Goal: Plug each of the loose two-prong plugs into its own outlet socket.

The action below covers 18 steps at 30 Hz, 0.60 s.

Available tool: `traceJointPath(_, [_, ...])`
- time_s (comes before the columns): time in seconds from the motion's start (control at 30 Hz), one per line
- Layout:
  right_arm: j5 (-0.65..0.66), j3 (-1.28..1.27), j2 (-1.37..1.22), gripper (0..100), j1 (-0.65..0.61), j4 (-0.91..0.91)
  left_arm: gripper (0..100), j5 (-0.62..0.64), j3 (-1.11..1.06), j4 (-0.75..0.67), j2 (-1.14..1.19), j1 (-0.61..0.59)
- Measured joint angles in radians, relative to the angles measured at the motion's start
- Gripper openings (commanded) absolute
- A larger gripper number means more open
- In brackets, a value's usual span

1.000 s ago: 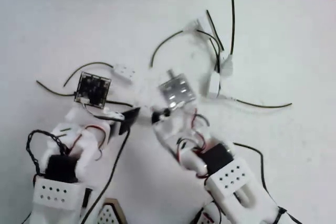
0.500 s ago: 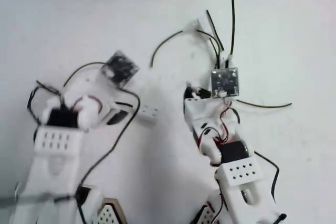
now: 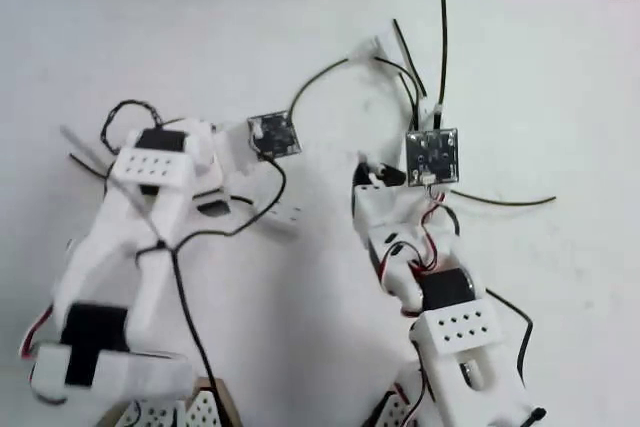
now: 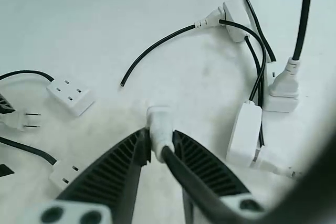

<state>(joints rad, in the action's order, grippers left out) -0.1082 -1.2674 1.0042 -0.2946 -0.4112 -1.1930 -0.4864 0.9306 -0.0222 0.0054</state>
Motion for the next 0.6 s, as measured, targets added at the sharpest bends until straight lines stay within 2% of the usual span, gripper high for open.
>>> traceJointPath(0.3, [0.0,-0.006,0.0,1.7,0.0,0.0,28,-0.002,0.04,-0.048,0.143,0.041])
traceJointPath(0.47, [0.0,-0.006,0.0,1.7,0.0,0.0,28,0.014,0.04,-0.137,0.212,0.049])
traceJointPath(0.6, [0.0,-0.006,0.0,1.7,0.0,0.0,18,0.049,0.04,-0.16,0.244,0.048])
